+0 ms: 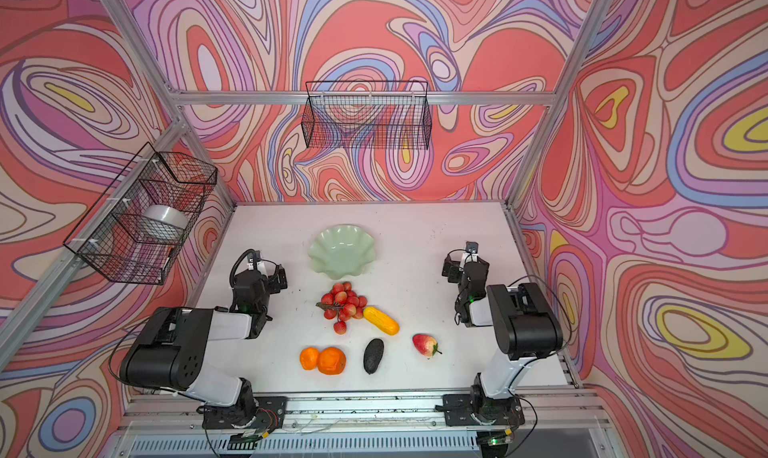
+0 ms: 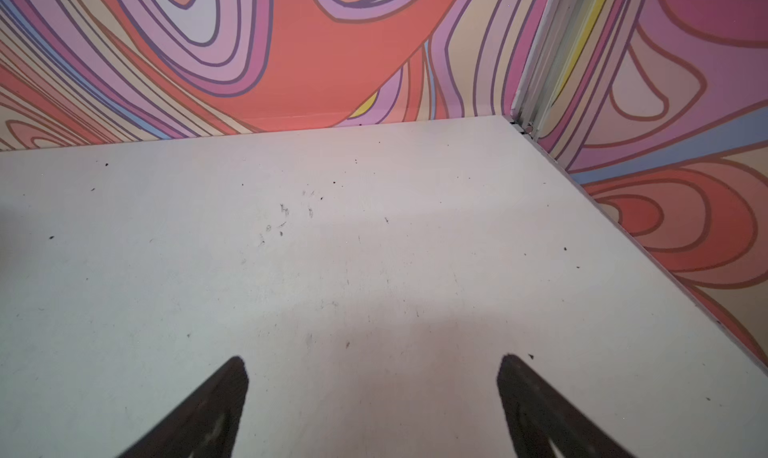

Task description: Place and organize the fake fruits in the fruit bowl

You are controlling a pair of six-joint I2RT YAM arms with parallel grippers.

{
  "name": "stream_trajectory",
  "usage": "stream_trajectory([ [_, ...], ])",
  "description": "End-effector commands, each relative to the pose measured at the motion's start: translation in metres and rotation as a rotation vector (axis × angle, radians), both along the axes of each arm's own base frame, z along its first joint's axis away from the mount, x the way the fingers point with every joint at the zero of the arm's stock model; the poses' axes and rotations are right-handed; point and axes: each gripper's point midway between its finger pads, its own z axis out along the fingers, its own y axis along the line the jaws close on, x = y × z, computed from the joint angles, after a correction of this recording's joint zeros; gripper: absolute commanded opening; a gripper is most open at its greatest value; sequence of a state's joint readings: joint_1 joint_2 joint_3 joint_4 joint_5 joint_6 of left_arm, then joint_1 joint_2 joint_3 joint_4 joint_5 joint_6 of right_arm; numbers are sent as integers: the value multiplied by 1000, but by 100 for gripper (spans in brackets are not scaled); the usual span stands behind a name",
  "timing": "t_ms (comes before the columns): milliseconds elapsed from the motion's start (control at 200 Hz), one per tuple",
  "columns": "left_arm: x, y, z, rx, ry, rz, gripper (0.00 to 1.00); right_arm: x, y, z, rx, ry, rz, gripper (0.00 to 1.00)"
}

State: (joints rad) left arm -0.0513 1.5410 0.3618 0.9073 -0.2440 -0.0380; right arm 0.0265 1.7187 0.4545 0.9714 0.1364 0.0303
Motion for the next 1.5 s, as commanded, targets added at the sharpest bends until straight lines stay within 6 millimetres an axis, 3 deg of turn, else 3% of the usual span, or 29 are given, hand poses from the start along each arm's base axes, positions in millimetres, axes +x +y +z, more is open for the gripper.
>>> stream_trajectory([
  [0, 3, -6, 2, 1, -8, -40, 100, 3, -1, 5, -3, -10, 2, 98],
  [831, 4, -7, 0, -5, 1, -50, 100, 3, -2, 4, 3, -6, 7, 98],
  [941, 2, -6, 5, 0, -21, -44, 100, 2, -7, 15, -2, -31, -28, 98],
  [991, -2, -6, 16, 2, -36, -43, 100, 4, -15, 29, 1, -4, -77, 98],
  [1067, -17, 4, 42, -23, 5, 39, 100, 10, -25, 68, 54, 72, -162, 98],
  [1117, -32, 13, 63, -121, 44, 140, 100, 15, -19, 99, 178, 77, -170, 98],
  [1142, -32, 15, 91, -168, 9, 168, 100, 13, -14, 105, 275, 100, -177, 98],
  [1202, -49, 14, 127, -269, -13, 198, 100, 14, 12, 116, 350, 174, -55, 98],
  [1257, -58, 1, 152, -264, -33, 97, 100, 8, 35, 107, 422, 242, 50, 98],
  [1337, -76, -9, 168, -273, -36, 30, 100, -15, 58, 91, 533, 351, 120, 92],
  [1417, -96, -8, 167, -283, -23, 35, 100, -53, 78, 68, 584, 485, 136, 91],
  [1497, -108, -9, 167, -297, -48, 25, 100, -103, 89, 40, 544, 654, 67, 91],
])
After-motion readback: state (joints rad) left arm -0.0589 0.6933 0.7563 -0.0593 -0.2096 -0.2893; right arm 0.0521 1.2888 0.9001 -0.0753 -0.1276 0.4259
